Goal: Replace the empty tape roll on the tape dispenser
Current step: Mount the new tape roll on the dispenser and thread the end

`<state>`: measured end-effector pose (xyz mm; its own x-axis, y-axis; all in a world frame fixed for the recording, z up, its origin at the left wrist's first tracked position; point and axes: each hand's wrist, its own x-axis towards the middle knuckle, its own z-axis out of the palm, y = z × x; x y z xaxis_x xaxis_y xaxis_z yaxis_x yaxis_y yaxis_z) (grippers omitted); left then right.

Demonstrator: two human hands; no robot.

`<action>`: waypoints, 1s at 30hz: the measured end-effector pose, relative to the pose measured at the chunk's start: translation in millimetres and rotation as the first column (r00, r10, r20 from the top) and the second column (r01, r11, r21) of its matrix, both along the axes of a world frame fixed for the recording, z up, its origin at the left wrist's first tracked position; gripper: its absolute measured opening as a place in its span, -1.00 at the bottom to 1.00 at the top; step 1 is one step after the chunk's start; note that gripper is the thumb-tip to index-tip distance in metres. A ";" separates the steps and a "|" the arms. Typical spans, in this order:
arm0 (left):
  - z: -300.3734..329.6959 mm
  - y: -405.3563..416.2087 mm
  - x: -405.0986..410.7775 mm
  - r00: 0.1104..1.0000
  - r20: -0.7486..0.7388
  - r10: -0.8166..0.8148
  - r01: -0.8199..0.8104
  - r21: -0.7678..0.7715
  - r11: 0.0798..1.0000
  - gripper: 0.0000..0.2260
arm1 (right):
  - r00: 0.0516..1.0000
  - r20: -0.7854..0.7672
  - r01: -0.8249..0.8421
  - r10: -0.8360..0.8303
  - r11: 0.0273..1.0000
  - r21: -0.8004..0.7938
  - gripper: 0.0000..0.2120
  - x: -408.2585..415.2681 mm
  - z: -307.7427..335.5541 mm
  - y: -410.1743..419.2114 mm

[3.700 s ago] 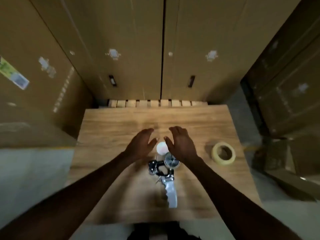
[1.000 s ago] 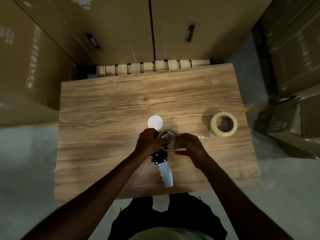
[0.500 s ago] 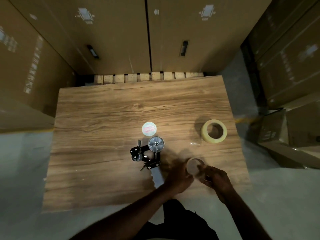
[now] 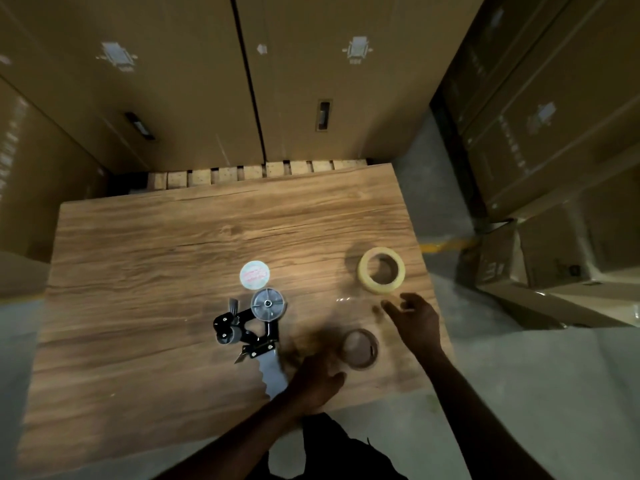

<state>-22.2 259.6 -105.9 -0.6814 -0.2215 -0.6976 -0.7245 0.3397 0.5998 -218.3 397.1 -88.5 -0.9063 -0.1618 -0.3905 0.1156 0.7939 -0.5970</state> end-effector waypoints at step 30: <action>8.7 -40.7 7.9 0.949 -0.102 0.297 -0.293 0.049 0.955 -0.77 | 0.826 0.094 -0.558 0.556 0.784 0.271 -0.11 -65.4 17.6 -61.3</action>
<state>-14.3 219.0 -97.3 -0.6599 -0.4021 -0.6347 -0.7205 0.0991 0.6863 -283.8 335.8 -70.9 -0.6887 -0.5225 -0.5027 -0.3939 0.8517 -0.3456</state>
